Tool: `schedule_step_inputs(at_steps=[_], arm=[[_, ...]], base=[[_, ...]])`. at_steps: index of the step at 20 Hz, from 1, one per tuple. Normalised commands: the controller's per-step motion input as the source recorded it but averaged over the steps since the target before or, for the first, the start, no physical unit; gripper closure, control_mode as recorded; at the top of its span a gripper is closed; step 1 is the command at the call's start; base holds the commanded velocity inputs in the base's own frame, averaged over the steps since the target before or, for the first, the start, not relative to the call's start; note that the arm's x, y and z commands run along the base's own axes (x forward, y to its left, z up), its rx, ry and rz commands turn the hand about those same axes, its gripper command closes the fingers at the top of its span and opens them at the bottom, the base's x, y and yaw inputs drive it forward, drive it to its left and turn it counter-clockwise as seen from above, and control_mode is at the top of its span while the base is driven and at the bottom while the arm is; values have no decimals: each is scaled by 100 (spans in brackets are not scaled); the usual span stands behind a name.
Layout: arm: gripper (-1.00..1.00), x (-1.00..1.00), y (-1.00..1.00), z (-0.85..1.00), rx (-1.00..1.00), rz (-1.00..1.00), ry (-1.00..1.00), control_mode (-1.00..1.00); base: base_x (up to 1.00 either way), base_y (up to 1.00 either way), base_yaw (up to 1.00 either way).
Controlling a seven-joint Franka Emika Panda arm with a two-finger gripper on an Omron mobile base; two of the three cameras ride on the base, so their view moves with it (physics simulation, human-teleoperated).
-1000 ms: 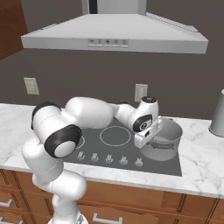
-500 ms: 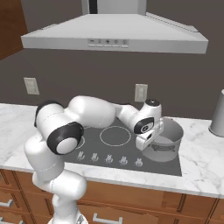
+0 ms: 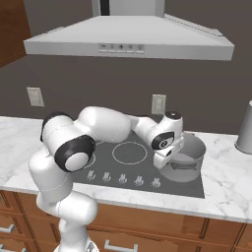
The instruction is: Turn on the sink faucet. Then move the garlic from the counter to the sink. Turn off the sink. Move the vegetable from the sink to the pot next to the stove. Finally move the pot to the front right burner.
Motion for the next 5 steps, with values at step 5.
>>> schedule_step_inputs(at_steps=[5], arm=[[100,0,0,0,3,0,-2,-100]], base=[[0,0,0]])
